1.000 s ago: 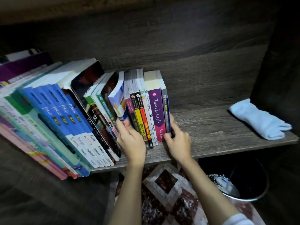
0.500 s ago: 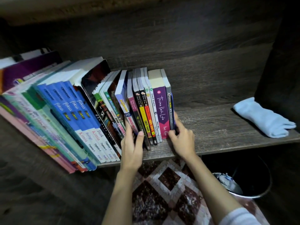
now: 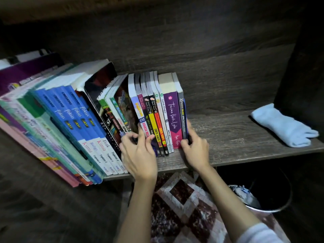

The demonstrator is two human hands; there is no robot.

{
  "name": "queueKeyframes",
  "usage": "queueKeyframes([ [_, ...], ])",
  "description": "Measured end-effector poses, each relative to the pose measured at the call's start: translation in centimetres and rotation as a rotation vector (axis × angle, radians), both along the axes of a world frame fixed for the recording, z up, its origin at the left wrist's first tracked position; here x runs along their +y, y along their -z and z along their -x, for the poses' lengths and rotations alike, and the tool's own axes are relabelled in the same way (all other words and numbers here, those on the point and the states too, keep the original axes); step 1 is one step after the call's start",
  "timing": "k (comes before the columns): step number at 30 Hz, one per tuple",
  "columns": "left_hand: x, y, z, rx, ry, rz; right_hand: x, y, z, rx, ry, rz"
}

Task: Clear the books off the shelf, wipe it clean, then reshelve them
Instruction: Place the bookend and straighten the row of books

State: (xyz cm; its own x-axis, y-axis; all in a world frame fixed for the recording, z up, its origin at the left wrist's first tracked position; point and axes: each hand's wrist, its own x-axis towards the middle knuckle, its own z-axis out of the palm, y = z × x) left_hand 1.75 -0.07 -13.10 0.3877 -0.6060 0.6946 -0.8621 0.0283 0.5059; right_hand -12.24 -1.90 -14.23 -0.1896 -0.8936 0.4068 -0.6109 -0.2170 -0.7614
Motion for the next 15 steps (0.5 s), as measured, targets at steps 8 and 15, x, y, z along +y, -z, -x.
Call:
queueKeyframes([
  [8, -0.1, 0.0, -1.7, -0.036, 0.029, 0.133, -0.5, -0.2, -0.4, -0.082, 0.018, -0.012],
  [15, 0.2, 0.0, -1.8, -0.031, 0.003, 0.158, 0.1, -0.6, -0.8, 0.019, -0.079, -0.059],
])
